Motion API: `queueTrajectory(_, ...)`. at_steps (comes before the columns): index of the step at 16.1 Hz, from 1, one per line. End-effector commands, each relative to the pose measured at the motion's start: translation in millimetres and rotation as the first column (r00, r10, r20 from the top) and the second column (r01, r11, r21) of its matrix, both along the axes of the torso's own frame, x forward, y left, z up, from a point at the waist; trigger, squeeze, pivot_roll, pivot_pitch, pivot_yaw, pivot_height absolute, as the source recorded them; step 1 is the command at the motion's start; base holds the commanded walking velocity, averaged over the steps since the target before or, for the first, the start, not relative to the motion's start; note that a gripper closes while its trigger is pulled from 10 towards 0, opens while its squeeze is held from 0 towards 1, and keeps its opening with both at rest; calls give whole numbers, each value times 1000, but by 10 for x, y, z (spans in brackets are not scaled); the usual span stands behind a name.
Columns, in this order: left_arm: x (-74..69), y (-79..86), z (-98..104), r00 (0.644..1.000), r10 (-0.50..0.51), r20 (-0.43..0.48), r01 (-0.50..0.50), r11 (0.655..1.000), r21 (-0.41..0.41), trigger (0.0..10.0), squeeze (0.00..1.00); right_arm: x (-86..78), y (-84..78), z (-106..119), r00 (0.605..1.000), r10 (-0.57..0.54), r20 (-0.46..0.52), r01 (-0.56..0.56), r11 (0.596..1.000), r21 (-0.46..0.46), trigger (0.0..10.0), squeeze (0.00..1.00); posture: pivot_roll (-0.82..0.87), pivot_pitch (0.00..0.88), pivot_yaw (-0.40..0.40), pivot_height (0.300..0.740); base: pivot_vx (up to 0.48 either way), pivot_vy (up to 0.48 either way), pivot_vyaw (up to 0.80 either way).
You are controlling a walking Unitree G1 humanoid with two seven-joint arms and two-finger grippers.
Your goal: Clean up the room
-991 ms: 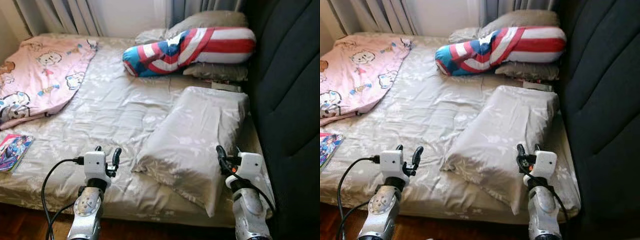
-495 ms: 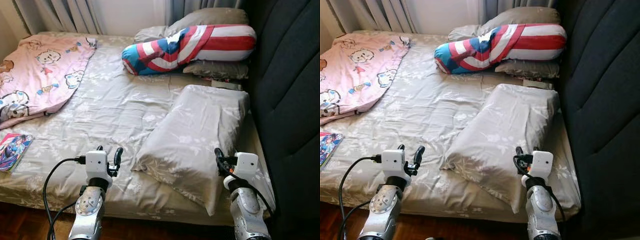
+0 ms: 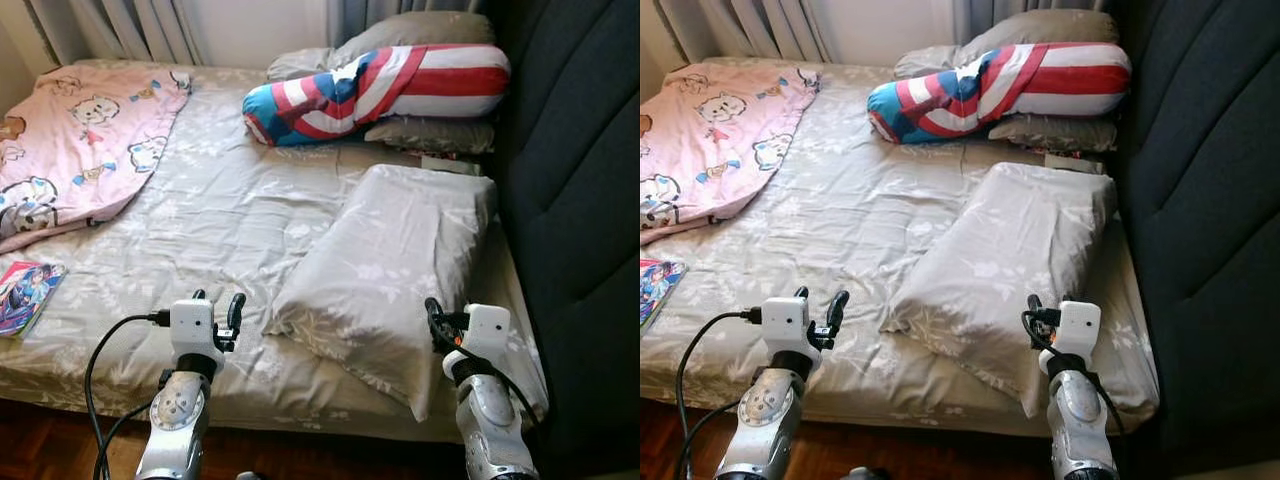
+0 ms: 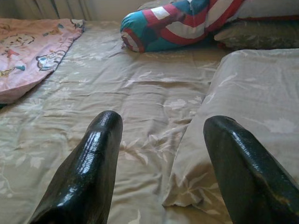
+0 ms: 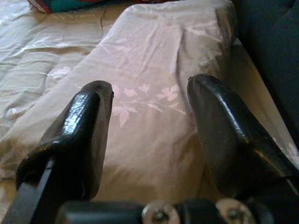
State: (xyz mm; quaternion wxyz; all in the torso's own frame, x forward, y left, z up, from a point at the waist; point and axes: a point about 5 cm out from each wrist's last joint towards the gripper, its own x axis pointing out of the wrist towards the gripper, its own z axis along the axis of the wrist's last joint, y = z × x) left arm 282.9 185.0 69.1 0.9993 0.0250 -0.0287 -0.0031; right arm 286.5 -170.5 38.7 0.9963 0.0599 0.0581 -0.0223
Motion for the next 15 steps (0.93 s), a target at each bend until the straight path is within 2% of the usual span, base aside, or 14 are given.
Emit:
queueTrajectory(1, -17, -11, 3, 1000, -6, -7, 6, 1000, 1, 10000, 0, 2, 12, 11, 1000, 2, 3, -2, 1000, 6, 10000, 0, -4, 151, -22, 696, 0, 0, 0)
queueTrajectory(5, -13, -16, 6, 1000, -9, -8, 9, 1000, 2, 10000, 0, 3, 27, 18, 1000, 6, 9, -6, 1000, 11, 10000, 0, -5, 151, -22, 696, 0, 0, 0)
queueTrajectory(7, -14, -17, 4, 1000, -10, -9, 10, 1000, 2, 10000, 0, 14, 49, -11, 999, 24, -23, -24, 1000, 10, 10000, 0, -5, 153, -22, 691, 0, 0, 0)
queueTrajectory(10, -14, -20, 5, 1000, -8, -10, 8, 1000, 2, 10000, 0, -1, 51, 10, 1000, 29, 9, -29, 999, 20, 10000, 0, -3, 153, -23, 676, 0, 0, 0)
queueTrajectory(15, -11, -23, 12, 1000, -9, -7, 9, 1000, -1, 10000, 0, 17, 62, 3, 1000, 30, -6, -30, 999, 18, 10000, 0, -4, 154, -24, 676, 0, 0, 0)
